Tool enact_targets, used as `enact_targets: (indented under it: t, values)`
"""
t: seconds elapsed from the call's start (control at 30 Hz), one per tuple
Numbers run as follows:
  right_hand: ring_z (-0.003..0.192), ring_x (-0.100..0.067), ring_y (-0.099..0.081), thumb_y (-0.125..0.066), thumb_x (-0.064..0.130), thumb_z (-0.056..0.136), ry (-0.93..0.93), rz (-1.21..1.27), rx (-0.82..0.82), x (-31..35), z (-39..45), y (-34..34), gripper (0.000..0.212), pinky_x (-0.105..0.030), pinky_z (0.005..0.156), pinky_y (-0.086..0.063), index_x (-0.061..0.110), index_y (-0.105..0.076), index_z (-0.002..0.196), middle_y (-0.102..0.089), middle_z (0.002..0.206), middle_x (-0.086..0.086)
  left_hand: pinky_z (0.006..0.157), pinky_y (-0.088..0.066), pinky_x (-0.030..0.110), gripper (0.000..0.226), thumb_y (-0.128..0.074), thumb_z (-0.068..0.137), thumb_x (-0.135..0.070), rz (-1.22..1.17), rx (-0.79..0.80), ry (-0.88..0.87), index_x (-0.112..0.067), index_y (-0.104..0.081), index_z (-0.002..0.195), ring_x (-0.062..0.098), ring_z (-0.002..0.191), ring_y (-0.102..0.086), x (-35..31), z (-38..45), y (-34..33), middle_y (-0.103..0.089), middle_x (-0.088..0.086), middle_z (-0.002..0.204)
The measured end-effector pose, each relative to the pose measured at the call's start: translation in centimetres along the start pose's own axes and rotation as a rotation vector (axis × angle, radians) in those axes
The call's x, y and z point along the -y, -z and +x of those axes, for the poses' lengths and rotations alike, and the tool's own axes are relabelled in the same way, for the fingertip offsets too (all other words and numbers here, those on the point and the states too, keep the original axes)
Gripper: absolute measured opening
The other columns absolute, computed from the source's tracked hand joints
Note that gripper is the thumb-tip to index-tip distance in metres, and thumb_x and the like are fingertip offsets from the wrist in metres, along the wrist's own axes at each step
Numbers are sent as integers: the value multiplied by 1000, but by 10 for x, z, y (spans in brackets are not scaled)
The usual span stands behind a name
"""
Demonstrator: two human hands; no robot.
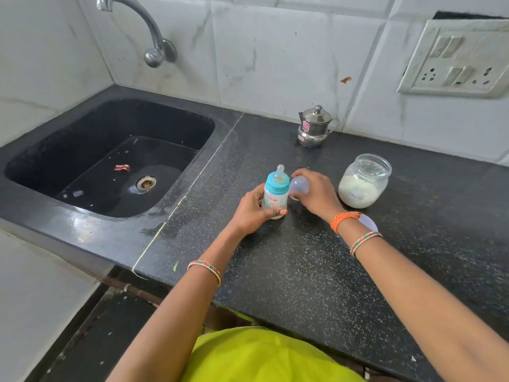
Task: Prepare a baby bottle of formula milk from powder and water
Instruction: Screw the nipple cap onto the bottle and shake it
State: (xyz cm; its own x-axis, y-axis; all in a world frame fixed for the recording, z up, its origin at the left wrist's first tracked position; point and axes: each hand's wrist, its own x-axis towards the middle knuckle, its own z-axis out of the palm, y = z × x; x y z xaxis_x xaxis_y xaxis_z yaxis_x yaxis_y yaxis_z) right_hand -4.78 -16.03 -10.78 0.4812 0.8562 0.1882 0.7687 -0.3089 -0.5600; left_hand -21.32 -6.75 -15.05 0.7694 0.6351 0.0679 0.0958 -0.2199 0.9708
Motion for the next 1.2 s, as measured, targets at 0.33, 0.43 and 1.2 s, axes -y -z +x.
enact_targets:
  t: [0.33, 0.43, 1.2]
  values:
    - [88, -10, -63, -73, 20, 74, 300, 322, -352, 77, -31, 25, 34, -33, 78, -52, 15, -58, 104, -67, 102, 7, 87, -54, 37, 47, -83, 70, -13, -44, -6, -14, -11, -60, 111, 17, 95, -68, 1, -1, -1, -71, 6, 103]
    - [96, -17, -64, -73, 15, 72, 356, 201, -302, 73, -30, 12, 34, -45, 81, -51, 11, -62, 104, -67, 110, 1, 82, -53, 26, 46, -81, 72, -10, -46, -13, -42, -16, -58, 112, 10, 91, -67, -3, -4, -2, -70, 1, 101]
    - [98, -13, -55, -66, 26, 78, 246, 233, -516, 62, -18, -52, 52, -13, 76, -42, 21, -39, 121, -59, 113, -12, 90, -51, 33, 44, -75, 78, -12, 129, -127, -129, -6, -57, 118, 12, 103, -63, -5, -9, -6, -67, 2, 111]
